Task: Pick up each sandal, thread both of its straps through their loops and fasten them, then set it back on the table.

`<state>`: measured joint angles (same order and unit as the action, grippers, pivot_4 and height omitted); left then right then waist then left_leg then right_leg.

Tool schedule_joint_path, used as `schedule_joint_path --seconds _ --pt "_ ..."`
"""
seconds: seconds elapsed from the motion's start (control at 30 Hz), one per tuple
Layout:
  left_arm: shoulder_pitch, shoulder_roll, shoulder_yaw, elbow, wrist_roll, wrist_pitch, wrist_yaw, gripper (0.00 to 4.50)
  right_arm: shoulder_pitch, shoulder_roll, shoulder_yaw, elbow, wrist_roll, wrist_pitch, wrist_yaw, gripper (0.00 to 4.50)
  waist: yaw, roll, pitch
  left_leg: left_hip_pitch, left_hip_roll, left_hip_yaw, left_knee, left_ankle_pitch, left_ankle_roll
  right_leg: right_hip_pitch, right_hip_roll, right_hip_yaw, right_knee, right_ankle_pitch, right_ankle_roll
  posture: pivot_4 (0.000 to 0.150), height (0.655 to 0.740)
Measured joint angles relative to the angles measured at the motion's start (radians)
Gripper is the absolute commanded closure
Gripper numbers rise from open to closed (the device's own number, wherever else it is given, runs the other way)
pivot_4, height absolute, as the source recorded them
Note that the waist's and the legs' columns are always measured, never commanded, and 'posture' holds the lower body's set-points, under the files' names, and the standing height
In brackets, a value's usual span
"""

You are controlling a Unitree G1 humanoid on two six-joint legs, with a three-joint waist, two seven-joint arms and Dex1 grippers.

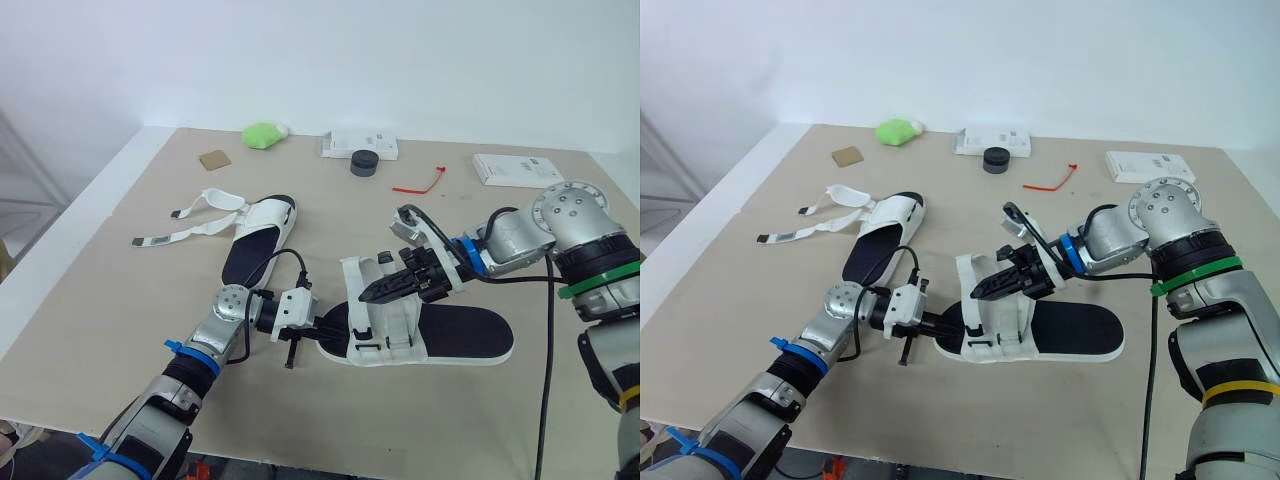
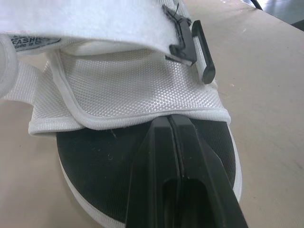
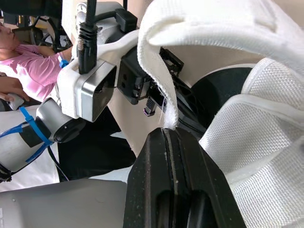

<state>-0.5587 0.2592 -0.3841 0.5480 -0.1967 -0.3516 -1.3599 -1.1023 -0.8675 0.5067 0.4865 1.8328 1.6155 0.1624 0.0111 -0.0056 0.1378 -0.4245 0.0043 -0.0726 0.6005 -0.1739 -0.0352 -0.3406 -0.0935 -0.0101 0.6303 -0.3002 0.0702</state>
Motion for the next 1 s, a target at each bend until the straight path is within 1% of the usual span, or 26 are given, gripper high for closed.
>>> schedule_joint_path --seconds 0.43,0.7,0.83,1.0 --pt "0.0 0.0 0.0 0.001 0.0 0.0 0.001 4.5 0.031 -0.001 -0.001 -0.002 -0.007 0.0 -0.012 4.44 0.0 0.0 0.0 0.0 0.0 0.0 0.0 0.0 0.0 0.0 0.0 0.0 0.0 0.0 0.0 0.15 0.74" --pt "-0.003 -0.005 0.002 0.013 0.0 -0.007 0.001 4.5 0.032 -0.026 -0.001 -0.012 0.017 0.0 -0.022 4.44 0.0 0.0 0.0 0.0 0.0 0.0 0.0 0.0 0.0 0.0 0.0 0.0 0.0 0.0 0.0 0.15 0.74" --pt "-0.006 -0.013 0.002 0.029 0.0 -0.022 0.002 4.5 0.043 -0.036 -0.001 -0.02 0.022 -0.001 -0.03 4.44 0.001 -0.001 0.0 0.0 0.0 -0.001 0.0 0.001 0.001 0.001 -0.001 0.0 0.0 -0.003 0.005 0.15 0.74" --pt "-0.006 -0.015 0.002 0.031 0.0 -0.023 0.004 4.5 0.085 -0.039 -0.012 -0.024 0.02 -0.01 -0.036 4.44 0.001 0.0 -0.001 0.0 -0.001 -0.001 0.0 0.001 0.002 0.001 -0.002 0.002 0.0 -0.003 0.005 0.15 0.74"
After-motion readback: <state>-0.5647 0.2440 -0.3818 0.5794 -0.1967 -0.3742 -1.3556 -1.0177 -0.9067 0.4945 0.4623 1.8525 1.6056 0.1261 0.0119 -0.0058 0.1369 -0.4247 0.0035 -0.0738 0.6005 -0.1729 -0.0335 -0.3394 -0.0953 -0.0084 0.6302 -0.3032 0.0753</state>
